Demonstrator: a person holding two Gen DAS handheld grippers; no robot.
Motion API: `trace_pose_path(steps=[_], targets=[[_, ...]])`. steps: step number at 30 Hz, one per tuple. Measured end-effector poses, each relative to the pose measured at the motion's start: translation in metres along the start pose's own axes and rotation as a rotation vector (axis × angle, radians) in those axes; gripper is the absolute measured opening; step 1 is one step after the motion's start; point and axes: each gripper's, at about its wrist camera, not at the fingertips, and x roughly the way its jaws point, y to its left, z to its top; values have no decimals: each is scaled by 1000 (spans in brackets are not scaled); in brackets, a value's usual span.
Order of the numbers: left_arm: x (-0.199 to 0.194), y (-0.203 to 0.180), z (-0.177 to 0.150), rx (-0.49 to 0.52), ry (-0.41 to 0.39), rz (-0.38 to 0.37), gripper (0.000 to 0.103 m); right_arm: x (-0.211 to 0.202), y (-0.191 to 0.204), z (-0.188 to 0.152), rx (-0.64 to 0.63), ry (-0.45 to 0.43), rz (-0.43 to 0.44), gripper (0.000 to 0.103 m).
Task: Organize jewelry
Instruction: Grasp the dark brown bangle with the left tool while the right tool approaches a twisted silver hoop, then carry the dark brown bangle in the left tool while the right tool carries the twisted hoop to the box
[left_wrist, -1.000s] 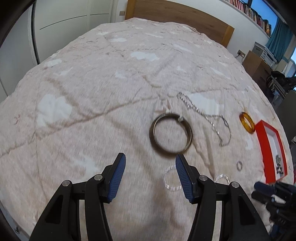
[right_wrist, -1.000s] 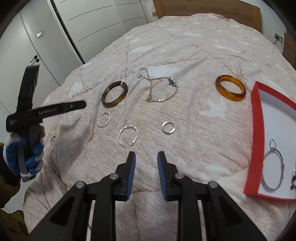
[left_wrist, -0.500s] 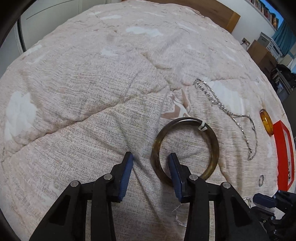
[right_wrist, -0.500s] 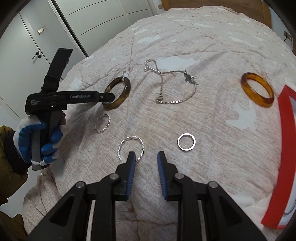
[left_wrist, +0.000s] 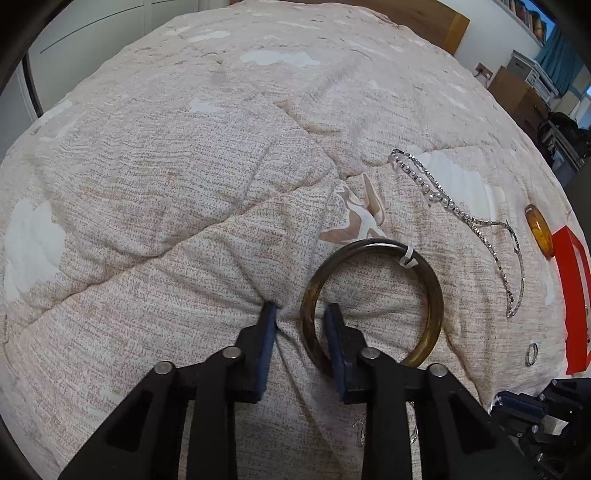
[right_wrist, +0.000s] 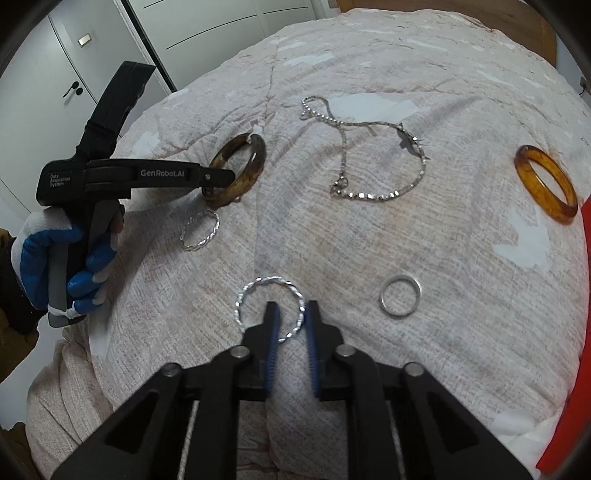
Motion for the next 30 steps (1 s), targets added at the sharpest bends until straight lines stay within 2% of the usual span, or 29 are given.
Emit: trace_pose_path(steps=[1, 3, 17, 30], targets=[[0, -1, 2, 2, 0, 5, 13, -2, 0, -2, 6, -2, -2, 5], [0, -3, 5, -4, 0, 6, 9, -8, -1, -8, 7, -6, -7, 5], [-40, 1, -9, -49, -57, 10, 8, -78, 6, -47, 29, -76, -62, 5], [-93, 18, -60, -106, -89, 55, 8, -148, 7, -95, 85, -160, -139, 5]])
